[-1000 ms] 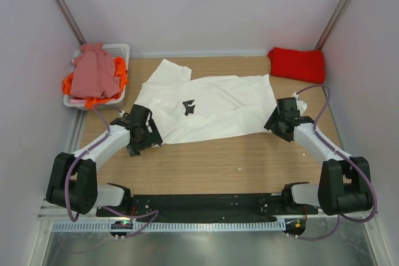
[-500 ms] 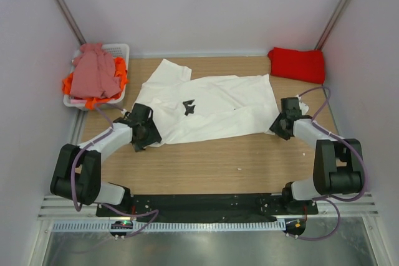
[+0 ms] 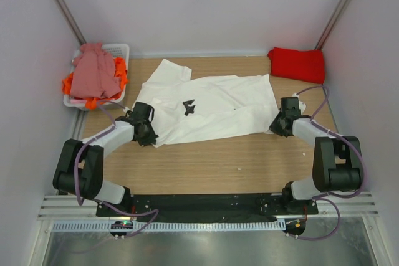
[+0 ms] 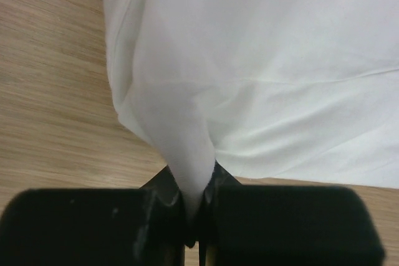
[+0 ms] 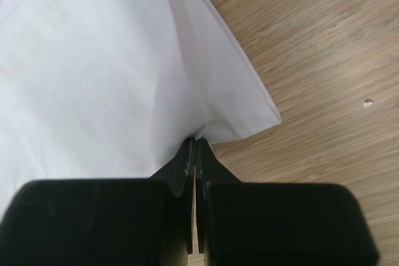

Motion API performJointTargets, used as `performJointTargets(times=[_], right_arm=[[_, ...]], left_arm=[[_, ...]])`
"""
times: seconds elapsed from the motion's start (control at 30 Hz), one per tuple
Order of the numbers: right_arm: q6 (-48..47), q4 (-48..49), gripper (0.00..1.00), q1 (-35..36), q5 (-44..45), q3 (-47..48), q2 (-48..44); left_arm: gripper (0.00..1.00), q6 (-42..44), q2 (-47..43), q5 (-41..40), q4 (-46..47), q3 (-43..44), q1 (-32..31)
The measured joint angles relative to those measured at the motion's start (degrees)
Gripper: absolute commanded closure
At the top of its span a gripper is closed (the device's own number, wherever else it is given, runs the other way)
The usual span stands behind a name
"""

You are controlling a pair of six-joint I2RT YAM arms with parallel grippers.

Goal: Fold and stack the t-shirts
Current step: Fold the tshirt

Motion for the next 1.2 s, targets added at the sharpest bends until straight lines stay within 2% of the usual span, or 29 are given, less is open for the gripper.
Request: performJointTargets(times=[0.2, 0.33, 0.53, 0.67, 0.7, 0.73, 0.8, 0.83, 0.9, 0.93, 0.97, 1.0, 1.07, 1.2], right_arm=[[-0.17, 0.20, 0.99, -0.35, 0.44, 0.02, 0.11], [-0.59, -2.36, 0.99, -3.10, 2.82, 0.22, -2.21], [-0.61, -4.76, 0.99, -8.00, 7.52, 0.44, -8.15], [-0.59, -5.42, 0.99, -7.93, 9.14, 0.44, -9.88], [-0.59, -5.64, 0.99, -7.96, 9.49, 0.44, -9.92], [-0.59, -5.95, 0.90, -7.93, 9.79, 0.44, -9.92], [-0.50, -6.47, 0.80, -7.96, 10.19, 0.44, -9.94], [-0.50, -6.71, 0.49, -7.96, 10.69, 0.44, -9.99], [-0.52, -6.97, 0.19, -8.15, 11.65, 0.35, -10.56], [-0.22, -6.99, 0.15, -8.24, 12.02, 0.09, -11.34], [-0.33, -7.08, 0.13, -8.37, 12.41, -0.31, -12.52], [-0.39, -7.15, 0.10, -8.39, 12.85, -0.76, -14.10], [-0.26, -7.34, 0.10, -8.39, 13.44, -1.64, -17.42], [-0.39, -6.05, 0.14, -8.39, 11.39, -3.39, -25.77]], left_arm=[[1.00, 0.28, -2.12, 0.04, -1.07, 0.11, 0.02], [1.00, 0.50, -8.11, -0.76, -6.43, 3.65, 0.92], [1.00, 0.50, -19.45, -0.61, -11.15, 10.10, 5.55], [1.00, 0.66, -20.70, -0.15, -13.42, 10.49, 5.73], [0.96, 0.66, -20.46, 0.20, -13.84, 10.12, 5.73], [0.93, 0.61, -20.35, 0.55, -14.01, 9.64, 5.75], [0.90, 0.46, -20.15, 1.68, -14.78, 8.24, 5.86], [0.87, 0.39, -20.15, 2.29, -14.93, 7.41, 5.92], [0.70, 0.52, -20.20, 2.75, -15.65, 6.01, 6.10], [0.61, 0.59, -20.33, 2.93, -16.13, 5.57, 6.25], [0.41, 0.63, -20.63, 2.99, -16.81, 5.31, 6.34], [0.34, 0.85, -21.14, 3.08, -17.53, 5.25, 6.36], [0.25, 0.44, -22.88, 3.37, -18.23, 5.27, 6.36], [0.23, 0.24, -26.49, 3.43, -18.84, 5.53, 6.38]])
